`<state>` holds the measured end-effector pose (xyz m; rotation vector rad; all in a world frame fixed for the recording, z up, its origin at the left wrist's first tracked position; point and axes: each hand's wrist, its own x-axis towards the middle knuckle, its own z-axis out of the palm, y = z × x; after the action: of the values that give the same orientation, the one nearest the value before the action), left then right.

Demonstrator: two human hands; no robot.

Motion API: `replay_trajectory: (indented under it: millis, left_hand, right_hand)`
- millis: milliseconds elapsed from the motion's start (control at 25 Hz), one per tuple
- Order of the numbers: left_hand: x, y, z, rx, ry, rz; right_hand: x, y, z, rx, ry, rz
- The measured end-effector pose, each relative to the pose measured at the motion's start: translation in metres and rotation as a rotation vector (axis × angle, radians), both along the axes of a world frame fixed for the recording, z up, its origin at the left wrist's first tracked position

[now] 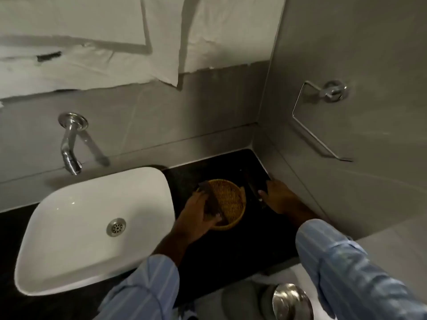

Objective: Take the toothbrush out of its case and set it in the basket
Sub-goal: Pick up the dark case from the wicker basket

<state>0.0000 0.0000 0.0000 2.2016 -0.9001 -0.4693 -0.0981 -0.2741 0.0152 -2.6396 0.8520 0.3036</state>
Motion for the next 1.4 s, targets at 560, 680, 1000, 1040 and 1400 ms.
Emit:
replay_trajectory:
  millis: [560,680,1000,1040,1400]
  left_hand:
    - [-0.074,0.053,-0.140,0.666,-0.190,-0.117]
    - [-0.073,0.051,-0.142,0.670,-0.189,-0.117]
    - [-0.062,0.034,-0.113,0.560,-0.221,-0.080]
    - [-0.058,0.030,-0.104,0.523,-0.237,-0.067]
    - [-0.012,-0.004,0.016,0.272,-0.352,-0.002]
  right_hand:
    - [0.023,-0.014,-0.121,0.084,0.011,-0.276]
    - [0.024,-0.020,-0.116,0.099,0.029,-0.332]
    - [-0.003,-0.032,-0.077,0.088,0.119,-0.324]
    - [-0.005,-0.033,-0.070,0.100,0.088,-0.332]
    - [-0.020,-0.019,0.030,0.082,-0.177,-0.265]
